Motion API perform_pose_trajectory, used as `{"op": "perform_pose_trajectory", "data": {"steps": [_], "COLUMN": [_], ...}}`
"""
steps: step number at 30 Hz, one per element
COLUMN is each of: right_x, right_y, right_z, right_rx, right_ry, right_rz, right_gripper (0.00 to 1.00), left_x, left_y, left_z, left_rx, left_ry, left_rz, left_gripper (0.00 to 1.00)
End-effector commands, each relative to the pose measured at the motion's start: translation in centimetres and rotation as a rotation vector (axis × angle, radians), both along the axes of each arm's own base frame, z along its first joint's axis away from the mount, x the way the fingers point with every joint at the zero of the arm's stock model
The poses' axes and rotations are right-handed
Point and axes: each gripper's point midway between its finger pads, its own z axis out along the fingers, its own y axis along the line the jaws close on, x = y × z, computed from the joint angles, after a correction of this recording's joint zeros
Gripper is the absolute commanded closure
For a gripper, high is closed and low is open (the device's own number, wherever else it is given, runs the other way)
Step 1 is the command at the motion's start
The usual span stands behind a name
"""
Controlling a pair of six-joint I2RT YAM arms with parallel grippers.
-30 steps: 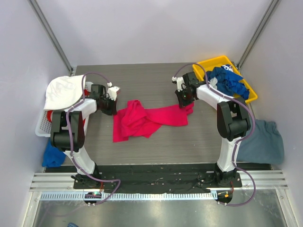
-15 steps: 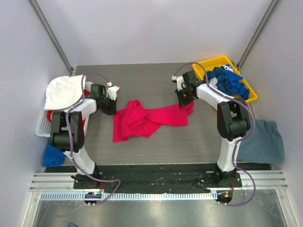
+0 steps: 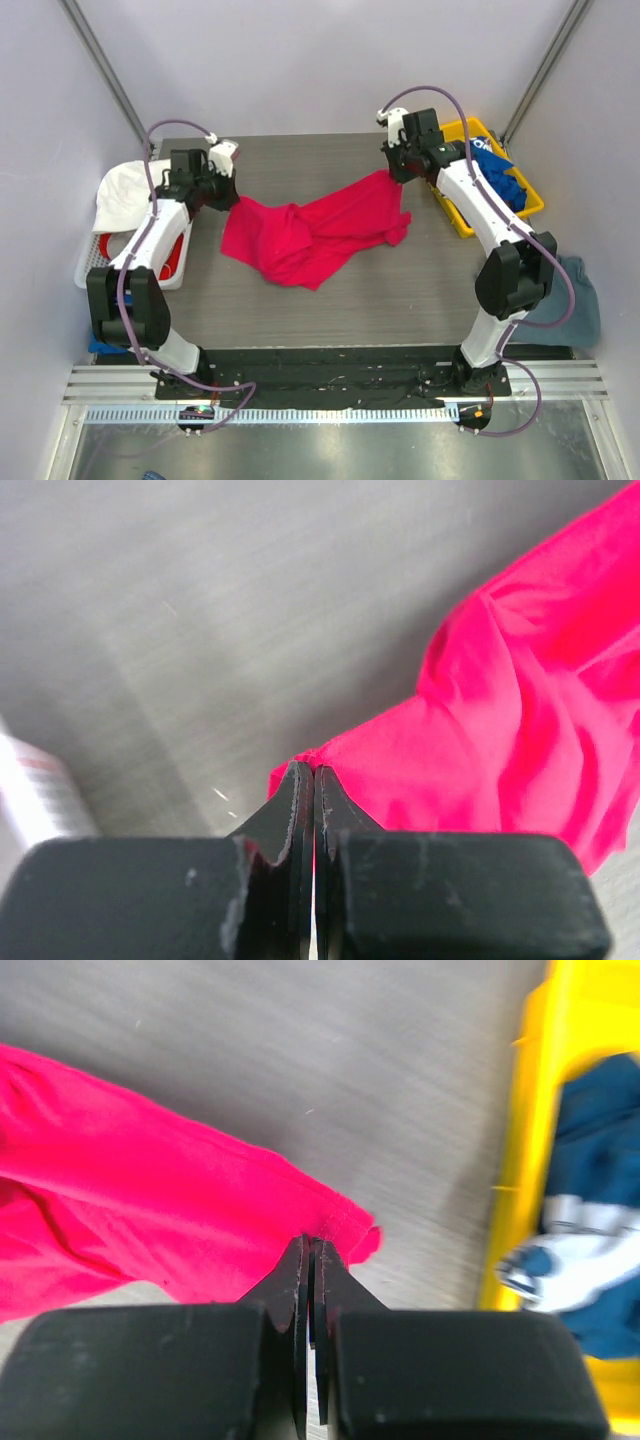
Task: Fold and stack the t-shirts
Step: Flatten the tshirt out
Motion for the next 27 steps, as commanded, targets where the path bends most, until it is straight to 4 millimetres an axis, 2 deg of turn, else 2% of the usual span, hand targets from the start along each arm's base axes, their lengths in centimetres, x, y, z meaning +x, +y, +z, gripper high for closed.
{"op": "perform_pose_trajectory", "data": {"steps": [1, 2, 5, 7, 12, 13, 14, 15, 16, 17, 18, 20, 21, 23, 24, 25, 27], "right_x": [0.8, 1.1, 1.7, 2.1, 3.1, 3.3, 3.5, 3.8, 3.9, 4.1, 4.3, 4.3, 4.4, 4.4, 4.6, 4.6, 4.8], "right_y": [-2.1, -2.3, -2.9, -3.2, -3.7, -4.1, -4.2, -4.2, -4.3, -4.3, -4.3, -4.3, -4.3, -4.2, -4.3, -4.4, -4.3], "right_z": [6.2, 7.4, 9.6, 10.7, 14.0, 15.4, 15.9, 16.2, 17.4, 17.9, 18.0, 19.2, 19.6, 20.3, 20.5, 20.9, 21.5], "right_rx": [-0.045, -0.045, -0.061, -0.062, -0.055, -0.055, -0.059, -0.059, -0.055, -0.052, -0.052, -0.037, -0.035, -0.027, -0.031, -0.033, -0.032], "right_ry": [-0.147, -0.178, -0.233, -0.262, -0.347, -0.384, -0.399, -0.409, -0.435, -0.447, -0.449, -0.476, -0.488, -0.506, -0.513, -0.523, -0.539], "right_rz": [-0.080, -0.089, -0.123, -0.148, -0.191, -0.214, -0.218, -0.221, -0.231, -0.237, -0.238, -0.245, -0.246, -0.241, -0.247, -0.248, -0.244], "right_gripper": [0.99, 0.99, 0.99, 0.99, 0.99, 0.99, 0.99, 0.99, 0.99, 0.99, 0.99, 0.99, 0.99, 0.99, 0.99, 0.99, 0.99], "left_x": [1.6, 1.8, 2.7, 3.0, 3.7, 3.9, 4.1, 4.6, 4.8, 4.9, 5.1, 5.5, 5.6, 6.0, 6.2, 6.5, 6.7], "left_y": [0.9, 1.1, 1.7, 2.3, 3.1, 3.4, 3.7, 3.8, 3.8, 3.9, 3.8, 3.5, 3.4, 3.2, 3.3, 3.2, 3.3], "left_z": [6.9, 7.7, 11.3, 12.8, 16.0, 16.3, 16.4, 17.5, 17.9, 18.3, 19.9, 20.4, 22.1, 22.9, 24.3, 24.5, 26.4], "left_rx": [-0.003, -0.002, -0.014, -0.020, -0.050, -0.044, -0.033, -0.034, -0.032, -0.028, -0.037, -0.044, -0.054, -0.054, -0.057, -0.057, -0.062], "left_ry": [-0.153, -0.171, -0.260, -0.297, -0.371, -0.375, -0.369, -0.389, -0.393, -0.396, -0.426, -0.421, -0.450, -0.462, -0.495, -0.498, -0.540], "left_rz": [0.087, 0.103, 0.166, 0.212, 0.298, 0.310, 0.326, 0.333, 0.335, 0.333, 0.329, 0.318, 0.311, 0.303, 0.304, 0.301, 0.299], "left_gripper": [1.00, 1.00, 1.00, 1.00, 1.00, 1.00, 1.00, 1.00, 1.00, 1.00, 1.00, 1.00, 1.00, 1.00, 1.00, 1.00, 1.00]}}
